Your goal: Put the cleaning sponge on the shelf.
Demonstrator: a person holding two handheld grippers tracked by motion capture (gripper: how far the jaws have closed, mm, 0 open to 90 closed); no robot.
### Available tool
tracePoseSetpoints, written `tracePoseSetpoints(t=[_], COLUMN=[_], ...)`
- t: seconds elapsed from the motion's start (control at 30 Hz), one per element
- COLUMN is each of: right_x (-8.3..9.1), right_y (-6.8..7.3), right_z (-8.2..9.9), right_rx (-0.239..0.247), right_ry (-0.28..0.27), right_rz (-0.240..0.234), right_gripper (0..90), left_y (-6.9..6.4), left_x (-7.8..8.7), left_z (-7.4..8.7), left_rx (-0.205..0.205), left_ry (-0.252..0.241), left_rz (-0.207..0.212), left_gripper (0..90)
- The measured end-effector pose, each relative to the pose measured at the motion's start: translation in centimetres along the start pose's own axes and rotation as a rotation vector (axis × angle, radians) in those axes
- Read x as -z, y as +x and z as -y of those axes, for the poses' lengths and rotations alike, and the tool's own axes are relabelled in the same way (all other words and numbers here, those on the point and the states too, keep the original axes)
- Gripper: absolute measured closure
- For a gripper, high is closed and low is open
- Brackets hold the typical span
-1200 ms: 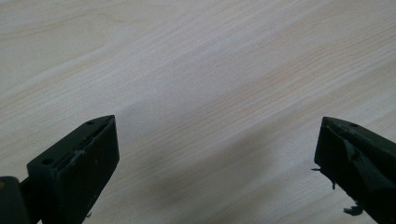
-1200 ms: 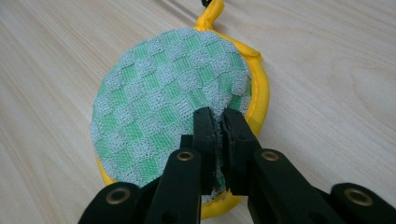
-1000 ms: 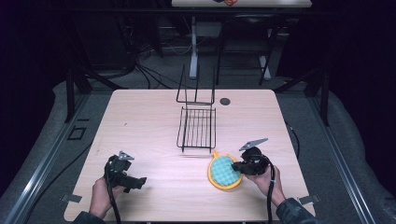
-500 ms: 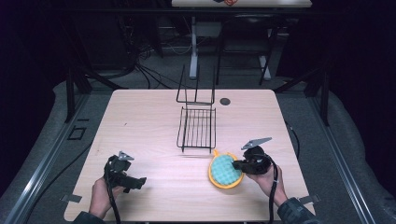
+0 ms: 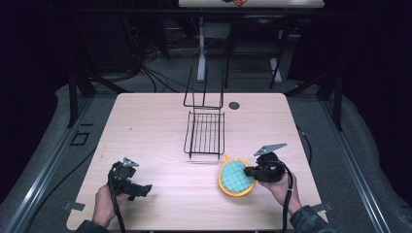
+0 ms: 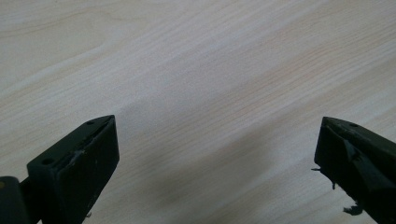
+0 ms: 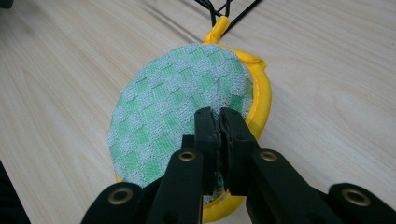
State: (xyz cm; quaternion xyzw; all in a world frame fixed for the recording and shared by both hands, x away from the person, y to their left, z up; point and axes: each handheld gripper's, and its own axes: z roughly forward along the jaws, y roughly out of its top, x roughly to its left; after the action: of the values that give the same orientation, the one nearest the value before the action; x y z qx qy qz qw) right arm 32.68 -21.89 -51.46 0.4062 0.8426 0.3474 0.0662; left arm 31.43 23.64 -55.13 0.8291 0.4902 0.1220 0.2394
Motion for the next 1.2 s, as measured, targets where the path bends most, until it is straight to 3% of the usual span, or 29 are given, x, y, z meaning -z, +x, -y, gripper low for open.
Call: tracePoseSetpoints(t=[0.5,1.2], right_x=[1.3,2.8], right_y=[0.0,0.6], right_z=[-0.2,-1.9], right_rx=[-0.013,-0.002], right_ry=[-0.053,-0.128], right_rz=[0.006,0.018], right_gripper=[86.6,86.5], left_y=[0.0,0.0], left_x=[0.0,-0.1], left_z=[0.0,0.0], left_rx=[-0.003,0.008], left_ry=[0.003,0.008], left_rz=[0.000,0.001], left_gripper=[0.0,0.0])
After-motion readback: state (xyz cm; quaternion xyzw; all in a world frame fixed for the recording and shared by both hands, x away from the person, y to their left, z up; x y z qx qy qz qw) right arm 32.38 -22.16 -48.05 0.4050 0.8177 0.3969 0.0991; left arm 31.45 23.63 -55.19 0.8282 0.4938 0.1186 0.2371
